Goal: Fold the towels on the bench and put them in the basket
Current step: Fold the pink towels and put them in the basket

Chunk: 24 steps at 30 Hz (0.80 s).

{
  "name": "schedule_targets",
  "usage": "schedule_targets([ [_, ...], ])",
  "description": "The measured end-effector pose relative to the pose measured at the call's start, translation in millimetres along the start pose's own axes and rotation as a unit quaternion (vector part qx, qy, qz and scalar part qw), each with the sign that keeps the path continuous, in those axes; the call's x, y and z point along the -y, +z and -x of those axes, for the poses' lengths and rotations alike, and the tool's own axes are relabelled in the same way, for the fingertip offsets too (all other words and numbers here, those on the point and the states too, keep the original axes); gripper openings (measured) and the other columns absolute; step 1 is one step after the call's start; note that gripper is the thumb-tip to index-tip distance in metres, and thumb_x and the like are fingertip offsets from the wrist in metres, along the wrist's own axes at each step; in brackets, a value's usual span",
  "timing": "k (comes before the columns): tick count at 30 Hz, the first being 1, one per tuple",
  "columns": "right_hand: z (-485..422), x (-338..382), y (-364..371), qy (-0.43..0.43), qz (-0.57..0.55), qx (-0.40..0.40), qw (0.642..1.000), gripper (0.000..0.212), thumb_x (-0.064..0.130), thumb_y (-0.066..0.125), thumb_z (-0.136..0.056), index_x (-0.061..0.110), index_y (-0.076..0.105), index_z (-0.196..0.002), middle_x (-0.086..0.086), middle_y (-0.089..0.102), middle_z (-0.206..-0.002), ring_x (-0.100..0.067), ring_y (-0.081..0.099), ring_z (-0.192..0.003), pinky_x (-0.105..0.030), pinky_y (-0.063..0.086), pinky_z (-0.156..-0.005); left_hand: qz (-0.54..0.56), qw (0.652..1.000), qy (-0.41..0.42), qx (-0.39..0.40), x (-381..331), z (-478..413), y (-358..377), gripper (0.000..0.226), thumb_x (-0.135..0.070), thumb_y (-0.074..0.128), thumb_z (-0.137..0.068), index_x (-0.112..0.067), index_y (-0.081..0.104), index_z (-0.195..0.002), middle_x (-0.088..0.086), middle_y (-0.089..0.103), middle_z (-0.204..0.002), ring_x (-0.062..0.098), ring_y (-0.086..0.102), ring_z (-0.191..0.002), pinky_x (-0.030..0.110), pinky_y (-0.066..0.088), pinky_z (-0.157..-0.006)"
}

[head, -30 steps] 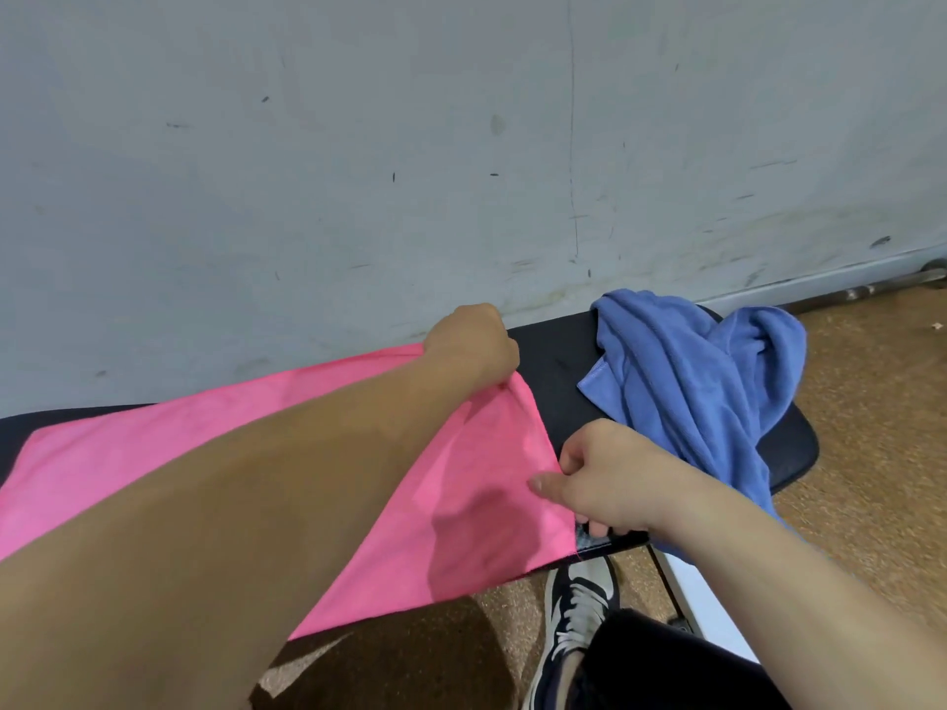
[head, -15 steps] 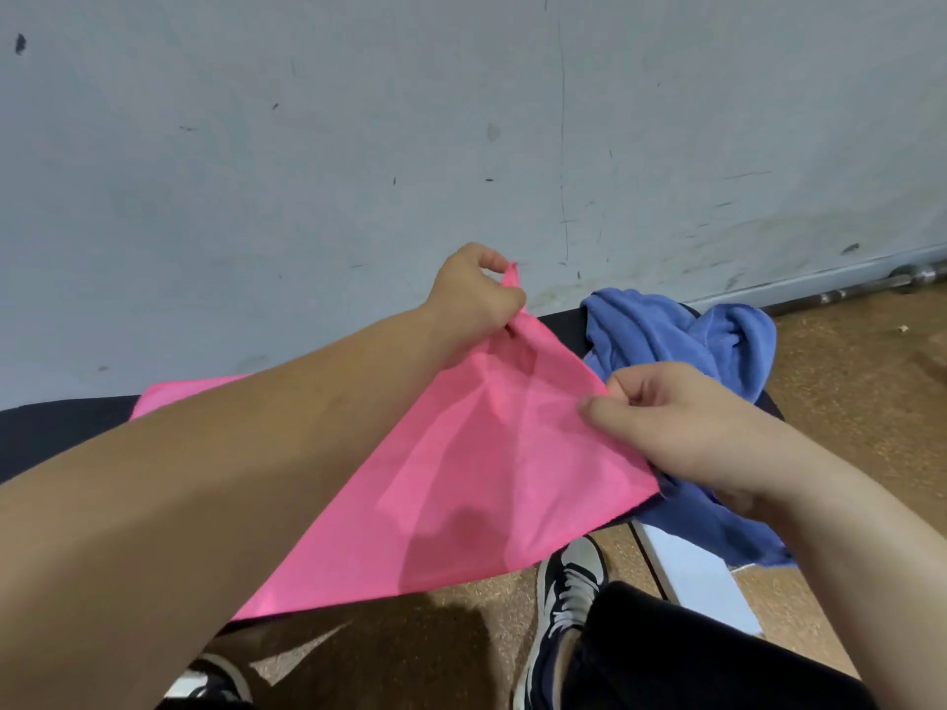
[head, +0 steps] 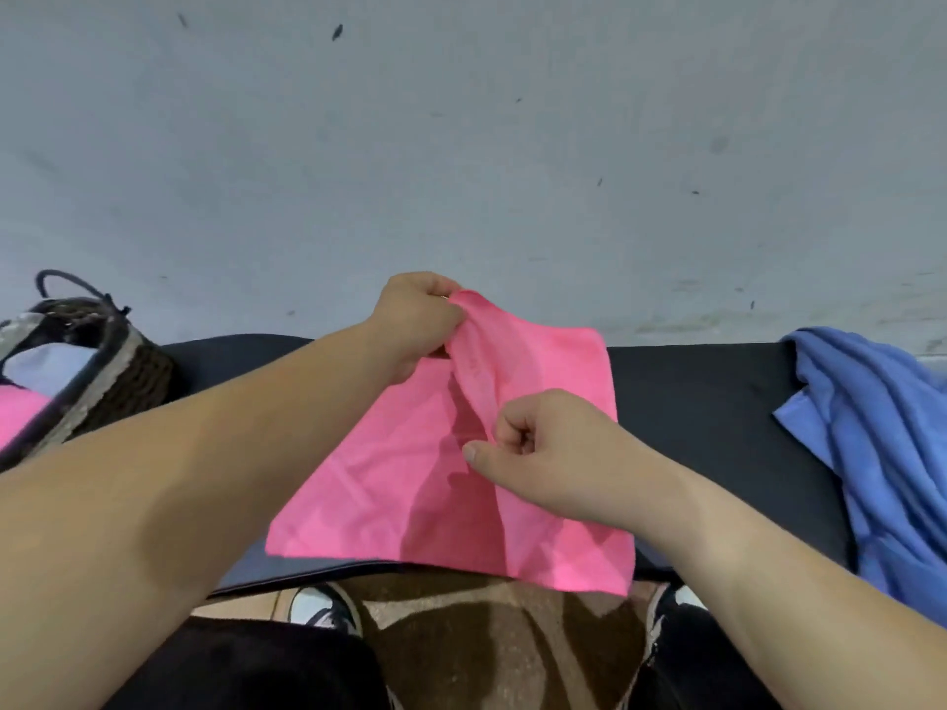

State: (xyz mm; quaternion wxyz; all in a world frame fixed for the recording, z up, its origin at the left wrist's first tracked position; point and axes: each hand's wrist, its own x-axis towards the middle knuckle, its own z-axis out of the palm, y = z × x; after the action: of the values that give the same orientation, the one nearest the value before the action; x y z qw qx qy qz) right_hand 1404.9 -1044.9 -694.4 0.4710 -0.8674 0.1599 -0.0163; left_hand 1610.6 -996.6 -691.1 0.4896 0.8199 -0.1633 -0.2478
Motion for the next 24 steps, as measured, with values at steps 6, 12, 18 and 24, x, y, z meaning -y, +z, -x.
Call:
schedule_targets([
  [6, -51.1, 40.0, 58.3, -0.013, 0.007, 0.003, 1.0, 0.052, 0.037, 0.068, -0.094, -0.003, 0.05, -0.066, -0.002, 0.041, -0.052, -0.011, 0.036, -0.047, -0.034, 0.039, -0.054, -0.005, 0.999, 0.021, -0.043, 43.1, -25.1, -63.7, 0.018, 0.001, 0.068, -0.093, -0.008, 0.071, -0.108, 0.003, 0.063, -0.073, 0.008, 0.059, -0.055, 0.018, 0.052, -0.043],
  [12, -74.6, 55.0, 99.7, -0.014, -0.037, 0.02, 0.999, 0.05, 0.04, 0.07, -0.095, -0.001, 0.053, -0.07, 0.008, 0.041, -0.044, -0.008, 0.039, -0.042, -0.017, 0.029, -0.046, -0.043, 0.996, 0.053, -0.062, 74.4, -49.1, -102.0, 0.015, -0.003, 0.068, -0.093, -0.013, 0.071, -0.103, 0.012, 0.072, -0.08, 0.012, 0.062, -0.055, 0.02, 0.049, -0.042],
  [18, -83.7, 66.8, 117.8, 0.021, -0.116, 0.083, 0.99, 0.031, 0.041, 0.069, -0.096, 0.012, 0.068, -0.085, -0.004, 0.069, -0.062, -0.013, 0.058, -0.053, -0.03, 0.049, -0.055, -0.088, 0.991, 0.042, -0.088, 111.3, -52.1, -132.1, 0.029, -0.01, 0.07, -0.094, -0.012, 0.065, -0.123, 0.005, 0.074, -0.093, 0.015, 0.07, -0.065, 0.026, 0.055, -0.055],
  [24, -79.8, 45.3, 97.8, -0.007, 0.098, 0.014, 0.995, 0.02, 0.04, 0.063, -0.096, 0.024, 0.073, -0.091, 0.008, 0.072, -0.082, -0.01, 0.066, -0.078, -0.032, 0.052, -0.072, -0.157, 0.982, 0.015, -0.101, 124.5, -21.1, -146.8, 0.025, -0.014, 0.071, -0.088, -0.017, 0.068, -0.113, -0.002, 0.067, -0.102, 0.025, 0.07, -0.096, 0.046, 0.062, -0.087],
])
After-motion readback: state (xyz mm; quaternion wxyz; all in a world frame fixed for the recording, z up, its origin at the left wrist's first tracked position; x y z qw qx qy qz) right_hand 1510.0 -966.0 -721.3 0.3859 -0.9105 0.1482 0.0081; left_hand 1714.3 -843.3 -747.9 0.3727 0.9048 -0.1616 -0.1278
